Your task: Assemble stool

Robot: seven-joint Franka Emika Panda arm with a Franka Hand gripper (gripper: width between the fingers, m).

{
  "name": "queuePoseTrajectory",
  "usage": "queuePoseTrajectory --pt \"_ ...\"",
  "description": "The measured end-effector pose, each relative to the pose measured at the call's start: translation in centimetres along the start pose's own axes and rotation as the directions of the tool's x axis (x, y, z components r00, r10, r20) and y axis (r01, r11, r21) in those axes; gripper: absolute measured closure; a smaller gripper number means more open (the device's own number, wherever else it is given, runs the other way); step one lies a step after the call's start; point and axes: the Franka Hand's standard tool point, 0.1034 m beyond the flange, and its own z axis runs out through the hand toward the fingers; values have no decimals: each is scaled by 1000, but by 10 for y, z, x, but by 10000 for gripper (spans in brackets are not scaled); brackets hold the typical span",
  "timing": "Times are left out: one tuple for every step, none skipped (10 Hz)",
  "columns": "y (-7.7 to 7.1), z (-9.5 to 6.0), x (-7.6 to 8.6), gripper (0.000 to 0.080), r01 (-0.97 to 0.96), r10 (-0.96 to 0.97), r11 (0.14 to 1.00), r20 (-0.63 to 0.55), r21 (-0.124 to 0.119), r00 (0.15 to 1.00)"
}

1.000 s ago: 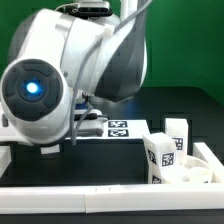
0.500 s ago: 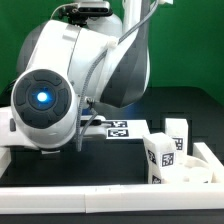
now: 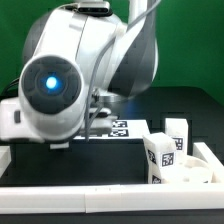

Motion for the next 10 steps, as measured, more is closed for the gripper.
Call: queuePoseTrajectory --pt "-7 -25 -10 466 -1 1 1000 -9 12 1000" --pt "-6 -49 -15 466 37 -35 999 -88 19 995" --pt "1 -61 -18 466 67 -64 998 -184 6 981" --pt "8 -50 -16 466 58 -56 998 -255 0 965" --pt "7 -49 -17 466 60 -58 998 -294 -1 954" --pt "9 -56 -15 465 57 -58 998 -362 -12 930" --pt "4 -63 -16 465 39 -36 999 -405 -2 914" --pt "-13 -88 -22 465 44 -43 999 -462 -10 886" --pt "-27 -110 -27 465 49 -54 999 -514 -23 856" --pt "-42 -135 -30 465 39 -51 999 -576 -33 816"
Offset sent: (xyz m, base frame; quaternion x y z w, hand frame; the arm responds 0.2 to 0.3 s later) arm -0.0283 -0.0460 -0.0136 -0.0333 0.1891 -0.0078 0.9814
